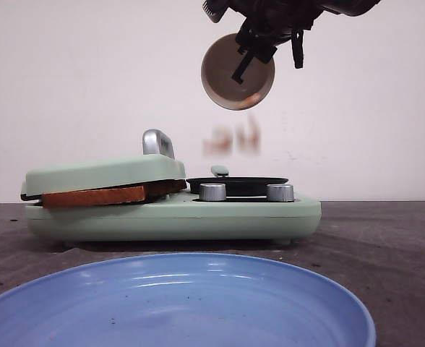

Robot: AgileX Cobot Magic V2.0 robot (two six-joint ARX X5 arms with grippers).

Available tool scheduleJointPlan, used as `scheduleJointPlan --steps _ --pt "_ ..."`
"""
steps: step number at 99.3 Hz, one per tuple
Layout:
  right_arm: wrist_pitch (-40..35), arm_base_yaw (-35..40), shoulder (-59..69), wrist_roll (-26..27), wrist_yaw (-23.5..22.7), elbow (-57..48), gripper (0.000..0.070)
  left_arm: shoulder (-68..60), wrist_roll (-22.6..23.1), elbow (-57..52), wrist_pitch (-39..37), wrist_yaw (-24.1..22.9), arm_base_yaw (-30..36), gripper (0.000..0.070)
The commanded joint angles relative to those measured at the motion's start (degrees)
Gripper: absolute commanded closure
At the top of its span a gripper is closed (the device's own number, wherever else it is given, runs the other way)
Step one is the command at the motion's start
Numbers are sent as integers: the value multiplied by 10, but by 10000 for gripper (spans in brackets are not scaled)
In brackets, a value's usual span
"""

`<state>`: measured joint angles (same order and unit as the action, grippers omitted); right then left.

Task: Make breakfast with bread and shrimp
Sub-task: 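Tilt the bowl with the right gripper to pour shrimp into the pan, then carry the empty bowl back and set it on the table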

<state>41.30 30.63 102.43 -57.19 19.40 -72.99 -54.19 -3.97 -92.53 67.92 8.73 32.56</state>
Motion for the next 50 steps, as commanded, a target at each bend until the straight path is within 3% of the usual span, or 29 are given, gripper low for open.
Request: scheduleJointPlan --steps 1,13,19,37,50 --pt "18 3 9 -15 0 -18 700 -3 1 -9 -1 -2 5 689" --pt "23 3 9 -19 0 -25 700 -3 1 -9 -1 -2 5 689" --pt "18 3 9 3 3 -31 700 -2 1 -9 -1 -2 5 689" --pt "-89 -7 8 159 66 -67 700 -1 1 -9 -3 -9 5 689" --pt "-268 -38 -11 347 80 -96 700 -1 1 -9 -4 -27 5 689"
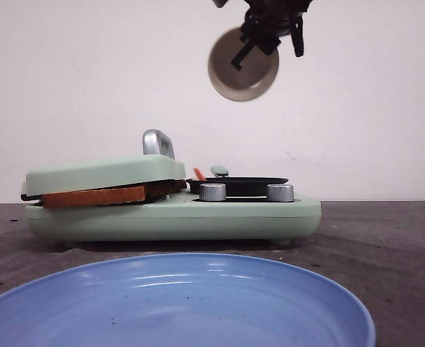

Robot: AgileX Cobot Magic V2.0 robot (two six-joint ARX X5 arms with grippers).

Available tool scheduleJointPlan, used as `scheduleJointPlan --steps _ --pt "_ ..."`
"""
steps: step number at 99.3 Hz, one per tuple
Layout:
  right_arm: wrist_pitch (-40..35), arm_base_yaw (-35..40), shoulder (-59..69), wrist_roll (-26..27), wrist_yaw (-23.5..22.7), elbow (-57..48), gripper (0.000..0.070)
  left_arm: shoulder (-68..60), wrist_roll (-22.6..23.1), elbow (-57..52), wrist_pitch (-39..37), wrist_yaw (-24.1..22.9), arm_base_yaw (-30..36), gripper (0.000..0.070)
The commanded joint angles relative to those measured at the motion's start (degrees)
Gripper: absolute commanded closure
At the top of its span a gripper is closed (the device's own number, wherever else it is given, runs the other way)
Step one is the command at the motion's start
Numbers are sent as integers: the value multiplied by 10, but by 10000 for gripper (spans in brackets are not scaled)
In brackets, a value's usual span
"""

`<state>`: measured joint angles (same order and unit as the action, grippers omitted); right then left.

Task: Make breakfast with bread and shrimp
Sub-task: 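Carry the empty bowl back and set it on the table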

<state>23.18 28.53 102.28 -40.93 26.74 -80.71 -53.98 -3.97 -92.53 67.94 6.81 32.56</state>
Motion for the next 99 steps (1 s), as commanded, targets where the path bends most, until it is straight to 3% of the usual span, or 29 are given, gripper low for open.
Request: scheduleJointPlan --steps 1,9,20,34,44,60,80,99 --pt "-106 -23 -12 208 4 -21 700 -3 1 -9 -5 -9 5 689" --pt "-195 -55 -27 314 -20 -22 700 -3 1 -9 -9 -14 5 689" --pt "-348 -126 -42 453 -94 -22 700 -2 2 -9 -18 -14 5 689" --pt "-498 -225 -42 558 -214 -17 700 -2 3 -9 -33 -13 5 689" --pt "-539 -277 -41 569 -283 -8 700 -2 5 -9 -43 -13 5 689" --pt "-600 -334 -36 556 -332 -7 700 -3 5 -9 -59 -13 5 689" --pt "-640 -354 -6 521 -334 -1 700 -4 5 -9 -71 -14 5 689" --pt "-605 -354 12 521 -334 31 700 -3 3 -9 -70 -15 5 689"
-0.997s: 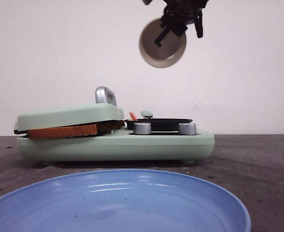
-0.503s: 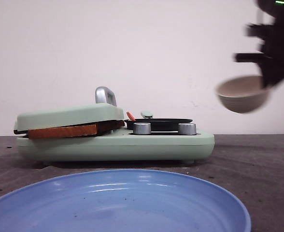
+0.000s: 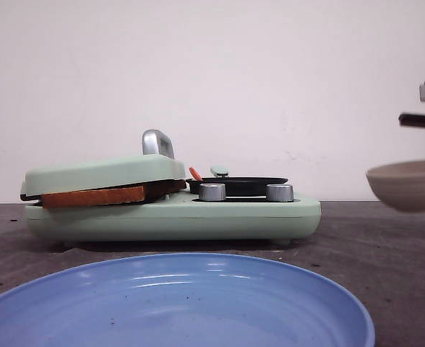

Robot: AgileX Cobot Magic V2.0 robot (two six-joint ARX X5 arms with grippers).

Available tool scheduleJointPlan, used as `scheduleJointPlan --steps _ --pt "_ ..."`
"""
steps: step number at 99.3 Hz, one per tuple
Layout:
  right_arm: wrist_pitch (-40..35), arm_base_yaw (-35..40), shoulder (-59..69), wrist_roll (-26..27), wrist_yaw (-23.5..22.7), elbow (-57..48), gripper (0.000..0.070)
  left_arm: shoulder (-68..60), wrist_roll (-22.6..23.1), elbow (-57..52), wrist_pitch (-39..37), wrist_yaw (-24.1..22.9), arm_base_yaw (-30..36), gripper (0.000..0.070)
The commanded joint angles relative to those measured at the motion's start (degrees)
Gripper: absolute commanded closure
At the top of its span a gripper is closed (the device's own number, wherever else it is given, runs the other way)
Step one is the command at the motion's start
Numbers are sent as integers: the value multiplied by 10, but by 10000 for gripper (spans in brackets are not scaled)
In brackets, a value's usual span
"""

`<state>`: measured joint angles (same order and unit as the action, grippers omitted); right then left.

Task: Make breakfast with bread and shrimp
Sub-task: 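Carry the empty bowl back and set it on the table, then release the bowl and raise the right gripper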

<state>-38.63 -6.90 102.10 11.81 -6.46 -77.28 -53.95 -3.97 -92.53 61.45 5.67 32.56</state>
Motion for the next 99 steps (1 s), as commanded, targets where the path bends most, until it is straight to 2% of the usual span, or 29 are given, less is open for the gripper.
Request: scheduleJointPlan --steps 1,8,12,17,22,29,34,39,63,67,75,78,90,99 --pt "14 0 15 -6 -2 -2 700 -3 3 -9 -5 -3 5 689" --pt "20 0 25 -5 -9 2 697 -3 3 -9 3 -3 5 689" --pt "19 0 33 -5 -14 2 666 -3 3 -9 11 -3 5 689" --pt "16 1 42 -4 -18 3 581 -3 3 -9 23 -3 5 689" --pt "13 5 52 -4 -19 5 453 -3 3 -9 37 -3 5 689" --pt "15 8 61 -5 -19 5 320 -3 3 -9 51 -4 5 689" --pt "20 8 61 -5 -16 5 268 -2 2 -9 58 -4 5 689" --pt "28 8 60 -5 -14 4 254 2 0 -9 65 -4 5 689" --pt "15 9 -33 -5 -13 -1 268 31 -10 -9 71 -26 5 689" --pt "8 15 -56 -5 -13 0 353 35 -10 -9 70 -32 5 689" --pt "3 35 -103 -5 -12 6 629 43 -10 -9 71 -41 5 689" --pt "7 44 -122 -5 -10 10 700 47 -10 -9 71 -43 5 689" --pt "37 89 -210 -11 -7 41 700 59 3 -9 77 -44 5 689" --pt "88 143 -295 -11 27 92 700 70 3 -9 89 -45 5 689"
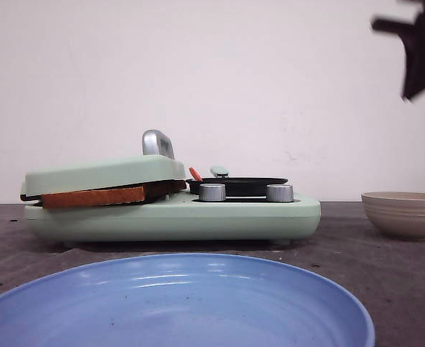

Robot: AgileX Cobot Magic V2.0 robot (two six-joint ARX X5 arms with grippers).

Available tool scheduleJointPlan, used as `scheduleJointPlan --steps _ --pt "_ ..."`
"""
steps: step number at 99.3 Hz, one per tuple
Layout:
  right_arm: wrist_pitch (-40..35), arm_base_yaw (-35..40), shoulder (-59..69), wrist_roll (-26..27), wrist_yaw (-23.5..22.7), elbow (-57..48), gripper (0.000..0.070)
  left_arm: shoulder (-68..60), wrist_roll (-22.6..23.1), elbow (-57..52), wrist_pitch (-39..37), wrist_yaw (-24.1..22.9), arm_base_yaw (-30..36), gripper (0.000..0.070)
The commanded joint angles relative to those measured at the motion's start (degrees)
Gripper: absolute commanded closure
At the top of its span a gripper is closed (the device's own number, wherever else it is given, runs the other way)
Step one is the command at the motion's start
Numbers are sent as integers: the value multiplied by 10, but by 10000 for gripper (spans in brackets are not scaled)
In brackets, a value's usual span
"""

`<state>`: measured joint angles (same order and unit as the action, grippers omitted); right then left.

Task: Make breakfast with bread and shrimp
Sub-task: 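Release the bowl and raise the right gripper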

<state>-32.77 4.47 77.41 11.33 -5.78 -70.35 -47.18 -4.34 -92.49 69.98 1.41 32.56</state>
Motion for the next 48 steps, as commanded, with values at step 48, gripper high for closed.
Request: scheduleJointPlan --steps 48 --pt "165 172 -416 -13 119 302 700 134 2 19 8 -66 5 689"
